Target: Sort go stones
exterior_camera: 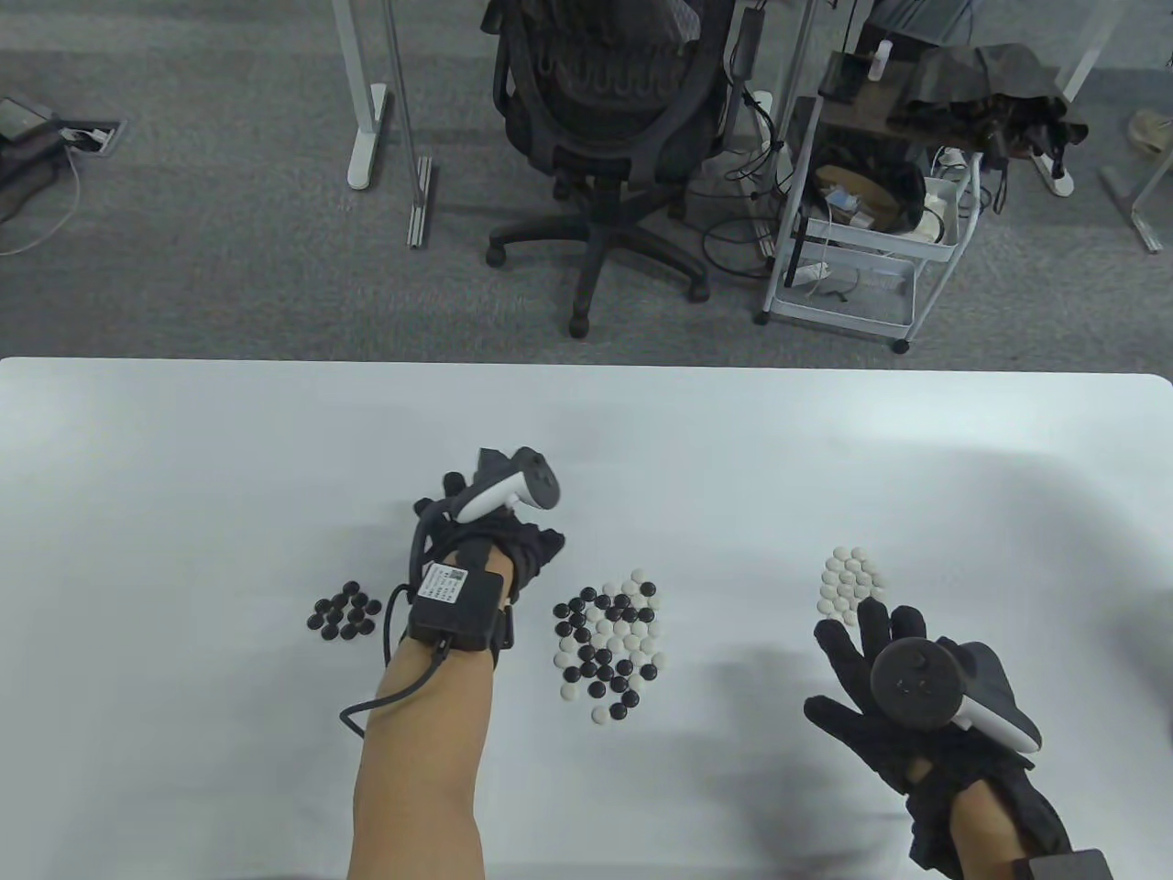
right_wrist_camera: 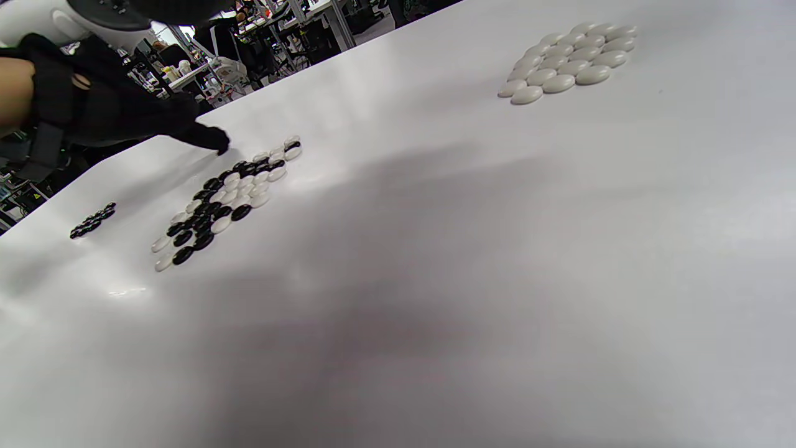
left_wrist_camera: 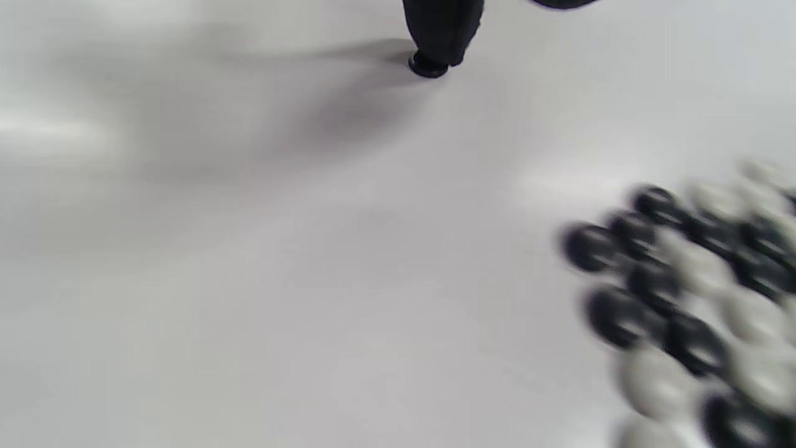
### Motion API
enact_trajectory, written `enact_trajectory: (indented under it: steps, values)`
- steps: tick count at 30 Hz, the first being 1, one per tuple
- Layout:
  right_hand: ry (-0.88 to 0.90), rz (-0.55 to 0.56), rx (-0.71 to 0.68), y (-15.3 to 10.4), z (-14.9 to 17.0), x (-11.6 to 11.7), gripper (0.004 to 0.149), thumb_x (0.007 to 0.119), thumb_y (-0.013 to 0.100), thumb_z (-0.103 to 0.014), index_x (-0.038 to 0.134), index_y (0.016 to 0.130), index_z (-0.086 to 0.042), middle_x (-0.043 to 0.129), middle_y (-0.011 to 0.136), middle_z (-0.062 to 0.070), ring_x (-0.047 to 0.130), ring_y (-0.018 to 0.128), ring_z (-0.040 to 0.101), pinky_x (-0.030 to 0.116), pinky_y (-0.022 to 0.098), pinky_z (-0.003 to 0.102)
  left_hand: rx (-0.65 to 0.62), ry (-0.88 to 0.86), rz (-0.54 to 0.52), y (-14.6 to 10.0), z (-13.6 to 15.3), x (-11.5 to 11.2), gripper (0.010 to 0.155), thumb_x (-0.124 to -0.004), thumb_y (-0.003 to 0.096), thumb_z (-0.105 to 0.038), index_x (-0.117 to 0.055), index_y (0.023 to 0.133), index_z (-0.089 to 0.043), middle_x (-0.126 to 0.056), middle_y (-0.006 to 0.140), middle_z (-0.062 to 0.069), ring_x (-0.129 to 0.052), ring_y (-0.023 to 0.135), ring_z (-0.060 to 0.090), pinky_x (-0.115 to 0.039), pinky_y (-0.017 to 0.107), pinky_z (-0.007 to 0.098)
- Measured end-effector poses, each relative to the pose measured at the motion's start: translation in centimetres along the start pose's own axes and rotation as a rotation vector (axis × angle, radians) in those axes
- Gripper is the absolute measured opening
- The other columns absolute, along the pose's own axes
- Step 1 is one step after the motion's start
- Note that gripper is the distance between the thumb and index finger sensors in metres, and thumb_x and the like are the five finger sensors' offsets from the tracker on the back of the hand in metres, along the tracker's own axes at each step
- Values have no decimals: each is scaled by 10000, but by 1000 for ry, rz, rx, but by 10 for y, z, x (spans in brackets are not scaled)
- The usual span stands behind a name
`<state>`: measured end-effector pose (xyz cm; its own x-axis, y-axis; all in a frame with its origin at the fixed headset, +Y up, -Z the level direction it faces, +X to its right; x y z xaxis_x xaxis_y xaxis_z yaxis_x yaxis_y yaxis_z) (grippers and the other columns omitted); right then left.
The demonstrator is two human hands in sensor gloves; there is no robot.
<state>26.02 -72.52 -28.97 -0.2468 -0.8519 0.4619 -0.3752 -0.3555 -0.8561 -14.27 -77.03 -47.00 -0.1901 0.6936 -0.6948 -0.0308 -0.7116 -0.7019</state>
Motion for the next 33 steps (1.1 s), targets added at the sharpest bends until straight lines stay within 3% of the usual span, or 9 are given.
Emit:
enact_trajectory:
  steps: [3, 6, 13, 28, 33]
  values:
    - [3, 2, 0, 0, 1, 0, 805, 503, 559, -539, 154, 1139, -103, -81, 1051, 326, -125, 863, 595, 7, 489, 796, 136, -131, 4, -5, 64, 7, 692, -400, 556, -499, -552, 1176, -232, 209, 1106, 253, 226, 897, 566, 54, 543, 826]
    - [3, -3, 1, 0, 1, 0, 802, 503, 560, -539, 155, 1137, -105, -80, 1052, 327, -124, 863, 595, 8, 489, 796, 228, -173, -13, -14, 106, 9, 693, -406, 559, -496, -573, 1172, -219, 186, 1113, 254, 222, 901, 568, 59, 537, 825]
    - [-8, -19, 1, 3, -1, 4, 801, 501, 559, -540, 155, 1136, -105, -80, 1052, 326, -123, 864, 596, 8, 488, 798, 292, -300, -14, -31, 167, 1, 701, -410, 562, -492, -588, 1174, -200, 180, 1119, 248, 214, 908, 568, 53, 546, 823]
    - [-10, -23, -5, 3, -3, 5, 804, 502, 560, -539, 152, 1138, -103, -79, 1052, 327, -103, 867, 598, 10, 488, 799, 285, -256, 18, -45, 172, -7, 724, -410, 562, -492, -600, 1181, -167, 162, 1129, 265, 198, 915, 576, 45, 543, 827]
    - [-9, -19, -10, 3, -3, 4, 805, 501, 560, -540, 153, 1139, -102, -79, 1052, 327, -102, 867, 598, 10, 488, 799, 188, -234, -9, -52, 149, 2, 718, -418, 565, -489, -571, 1188, -168, 159, 1130, 279, 200, 915, 577, 46, 547, 827]
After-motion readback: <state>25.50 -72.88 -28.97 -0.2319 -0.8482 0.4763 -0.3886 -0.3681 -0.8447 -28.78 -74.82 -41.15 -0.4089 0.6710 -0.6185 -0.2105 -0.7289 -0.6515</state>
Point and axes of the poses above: the tracker on the back of each hand, its own z axis roughly to the little-finger side, its own y axis roughly from the wrist to the fingertips, x = y × z, the point moved 4 cm from there along y, roughly from the wrist to the fingertips
